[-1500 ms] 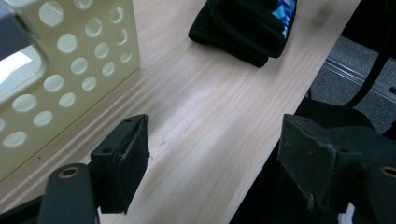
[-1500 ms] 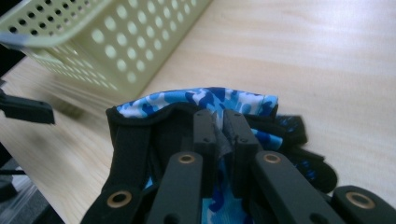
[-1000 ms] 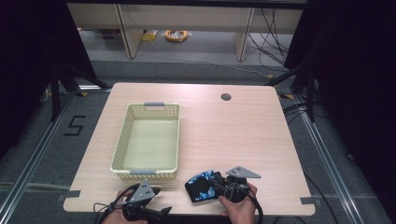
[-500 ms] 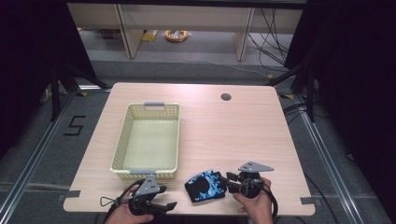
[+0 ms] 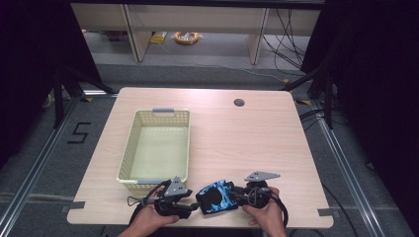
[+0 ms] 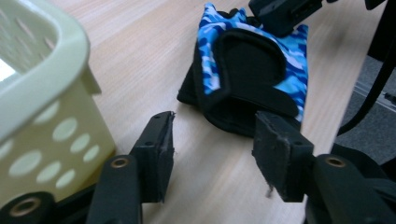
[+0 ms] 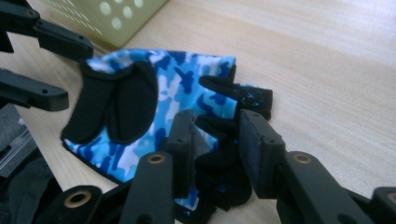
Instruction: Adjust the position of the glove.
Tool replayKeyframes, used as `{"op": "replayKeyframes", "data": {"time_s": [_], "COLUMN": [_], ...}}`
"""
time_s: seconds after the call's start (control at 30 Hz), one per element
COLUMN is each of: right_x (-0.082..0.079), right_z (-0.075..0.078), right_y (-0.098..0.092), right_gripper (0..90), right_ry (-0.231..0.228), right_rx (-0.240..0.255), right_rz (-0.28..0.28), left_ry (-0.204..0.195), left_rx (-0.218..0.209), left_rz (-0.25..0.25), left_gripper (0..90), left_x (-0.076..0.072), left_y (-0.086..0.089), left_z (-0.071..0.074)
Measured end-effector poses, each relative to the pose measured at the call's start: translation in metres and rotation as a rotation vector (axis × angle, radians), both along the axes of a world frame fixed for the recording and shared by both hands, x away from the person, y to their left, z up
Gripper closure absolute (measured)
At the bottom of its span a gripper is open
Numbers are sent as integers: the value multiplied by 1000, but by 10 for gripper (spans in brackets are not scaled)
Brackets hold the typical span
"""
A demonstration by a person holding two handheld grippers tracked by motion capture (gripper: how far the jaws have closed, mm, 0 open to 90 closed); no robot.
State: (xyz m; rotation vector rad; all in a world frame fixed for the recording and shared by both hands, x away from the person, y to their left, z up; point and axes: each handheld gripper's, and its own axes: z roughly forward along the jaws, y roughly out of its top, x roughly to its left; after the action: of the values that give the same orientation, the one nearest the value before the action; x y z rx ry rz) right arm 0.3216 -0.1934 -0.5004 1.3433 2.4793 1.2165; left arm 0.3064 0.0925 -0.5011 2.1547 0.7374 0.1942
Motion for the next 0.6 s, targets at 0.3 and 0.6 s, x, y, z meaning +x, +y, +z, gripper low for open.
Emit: {"op": "replayKeyframes", "data": {"time_s": [0.3, 0.6], "right_x": [3, -11], "right_z": [-5, 15], "right_y": [0, 1], "right_gripper": [900, 900], "right_ry": [4, -35], "right_rx": [-18, 35], "right_rz": [36, 34], "left_ry": [-50, -63], "left_rx": [-15, -60], "left_rz": [-14, -19], "left_gripper": [767, 851], "left_x": [2, 2], "left_y": [-8, -6], "left_z": [0, 14]}}
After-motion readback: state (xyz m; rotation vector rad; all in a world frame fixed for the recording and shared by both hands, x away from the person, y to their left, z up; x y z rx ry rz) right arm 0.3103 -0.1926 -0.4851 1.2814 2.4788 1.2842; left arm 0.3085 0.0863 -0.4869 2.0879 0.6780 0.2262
